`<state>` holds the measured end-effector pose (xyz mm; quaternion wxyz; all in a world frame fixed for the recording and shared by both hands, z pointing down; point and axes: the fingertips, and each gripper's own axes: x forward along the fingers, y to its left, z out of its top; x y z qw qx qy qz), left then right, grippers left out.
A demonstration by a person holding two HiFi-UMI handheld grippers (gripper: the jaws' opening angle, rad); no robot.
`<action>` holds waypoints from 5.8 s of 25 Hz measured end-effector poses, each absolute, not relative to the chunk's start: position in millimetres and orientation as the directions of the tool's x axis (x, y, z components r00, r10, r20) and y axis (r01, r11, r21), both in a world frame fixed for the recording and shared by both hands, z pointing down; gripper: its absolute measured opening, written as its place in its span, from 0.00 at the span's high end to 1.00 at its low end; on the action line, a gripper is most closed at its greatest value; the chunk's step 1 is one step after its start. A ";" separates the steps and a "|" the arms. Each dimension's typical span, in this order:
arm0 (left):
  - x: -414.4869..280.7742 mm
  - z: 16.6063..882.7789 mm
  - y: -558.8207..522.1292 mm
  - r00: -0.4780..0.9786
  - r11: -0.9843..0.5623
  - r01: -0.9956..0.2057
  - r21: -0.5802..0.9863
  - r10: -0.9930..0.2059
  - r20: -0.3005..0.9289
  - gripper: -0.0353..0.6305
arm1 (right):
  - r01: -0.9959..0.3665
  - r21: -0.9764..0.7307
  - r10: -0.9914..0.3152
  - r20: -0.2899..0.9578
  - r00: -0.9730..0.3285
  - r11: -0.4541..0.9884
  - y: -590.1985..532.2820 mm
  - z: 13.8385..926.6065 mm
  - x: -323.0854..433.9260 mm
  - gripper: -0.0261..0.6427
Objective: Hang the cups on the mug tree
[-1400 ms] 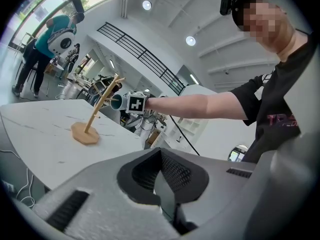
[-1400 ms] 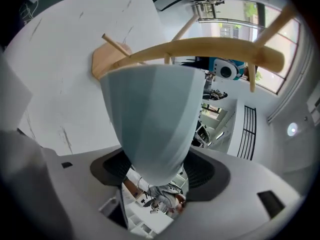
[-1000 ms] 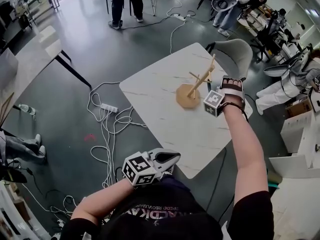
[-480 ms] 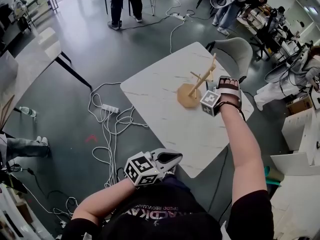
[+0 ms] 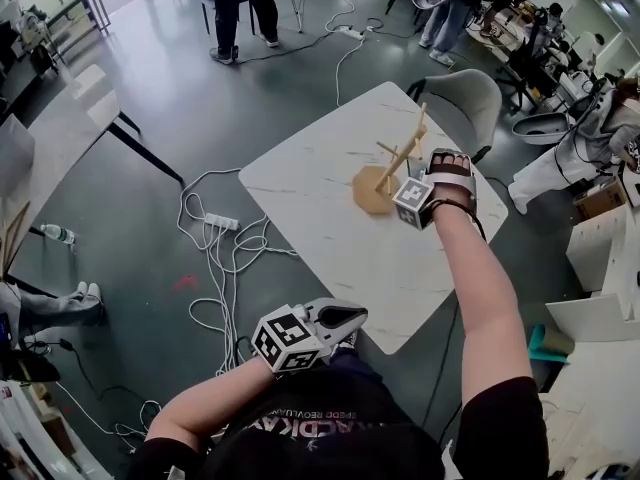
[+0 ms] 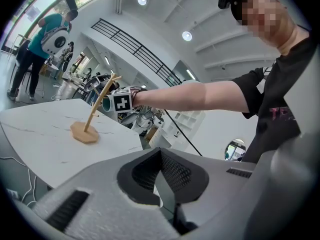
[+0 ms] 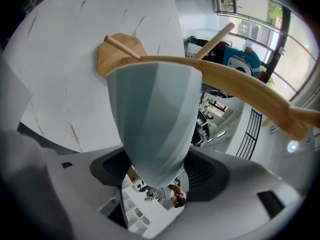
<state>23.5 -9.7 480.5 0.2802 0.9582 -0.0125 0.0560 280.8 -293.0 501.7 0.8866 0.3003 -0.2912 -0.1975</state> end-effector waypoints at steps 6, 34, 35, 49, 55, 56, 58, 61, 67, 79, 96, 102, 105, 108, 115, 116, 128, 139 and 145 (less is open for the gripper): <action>18.9 482.4 -6.5 0.993 -0.842 -0.054 0.537 0.012 0.118 0.95 | 0.137 0.661 -0.509 0.412 0.756 0.738 -286.4 503.2 277.7 0.48; 32.0 478.6 12.9 0.989 -0.854 0.020 0.520 0.093 0.113 0.95 | 0.101 0.716 -0.599 0.489 0.634 0.691 -252.7 498.4 249.0 0.48; 32.2 479.1 14.4 0.989 -0.854 0.022 0.520 0.096 0.115 0.95 | 0.083 0.723 -0.604 0.502 0.619 0.686 -248.3 496.0 244.3 0.48; 33.4 477.3 24.8 0.984 -0.860 0.042 0.509 0.124 0.129 0.95 | -0.029 0.855 -0.788 0.491 0.371 0.519 -208.5 468.8 210.9 0.93; 33.5 477.9 29.4 0.981 -0.862 0.051 0.505 0.137 0.136 0.95 | -0.501 0.732 -0.757 0.620 0.209 0.461 -178.3 469.5 199.5 0.94; 33.3 477.9 30.5 0.981 -0.861 0.052 0.505 0.140 0.138 0.95 | -0.580 0.683 -0.758 0.631 0.164 0.443 -173.0 467.2 194.9 0.94; 32.3 478.6 32.1 0.980 -0.861 0.052 0.507 0.142 0.141 0.95 | -0.724 0.560 -0.769 0.636 0.064 0.403 -162.5 461.7 183.3 0.94; 30.1 480.7 33.5 0.978 -0.859 0.054 0.509 0.148 0.145 0.95 | -0.890 0.300 -0.804 0.583 -0.115 0.344 -147.3 450.2 160.6 0.94; 22.5 486.4 34.0 0.975 -0.860 0.052 0.508 0.153 0.159 0.95 | -0.946 -0.136 -0.833 0.447 -0.325 0.295 -107.7 442.5 127.3 0.94; -7.9 505.7 30.0 0.975 -0.847 -0.013 0.531 0.108 0.196 0.95 | -0.850 -0.441 -0.814 0.355 -0.460 0.287 -28.3 477.1 52.4 0.94; -25.4 501.0 39.1 0.976 -0.854 -0.023 0.519 0.093 0.196 0.95 | -0.791 -0.545 -0.789 0.340 -0.512 0.278 37.2 500.5 -10.1 0.94; -31.2 502.8 44.2 0.977 -0.848 -0.023 0.529 0.092 0.190 0.95 | -0.787 -0.553 -0.789 0.337 -0.513 0.275 49.1 504.7 -18.7 0.94; -33.5 504.0 44.3 0.977 -0.848 -0.023 0.530 0.092 0.190 0.95 | -0.784 -0.563 -0.796 0.332 -0.506 0.264 50.6 506.8 -19.7 0.94; -35.8 506.0 46.9 0.977 -0.846 -0.020 0.532 0.098 0.192 0.95 | -0.779 -0.574 -0.799 0.330 -0.503 0.253 52.5 509.2 -21.0 0.94; -40.3 505.9 47.7 0.975 -0.846 -0.020 0.533 0.101 0.197 0.95 | -0.772 -0.585 -0.800 0.324 -0.504 0.249 52.9 509.7 -26.6 0.94; -41.3 506.5 47.1 0.975 -0.846 -0.021 0.533 0.100 0.197 0.95 | -0.771 -0.586 -0.800 0.324 -0.505 0.250 52.8 510.2 -27.5 0.94; -46.5 507.0 38.3 0.979 -0.841 -0.039 0.540 0.077 0.191 0.95 | -0.769 -0.589 -0.794 0.331 -0.510 0.248 50.2 511.6 -31.2 0.94; -45.5 509.7 37.9 0.978 -0.838 -0.041 0.544 0.078 0.194 0.95 | -0.766 -0.594 -0.788 0.336 -0.516 0.248 48.1 515.6 -31.5 0.95; -47.3 510.5 35.4 0.978 -0.839 -0.044 0.543 0.075 0.194 0.95 | -0.763 -0.596 -0.785 0.336 -0.520 0.250 45.6 517.0 -33.5 0.95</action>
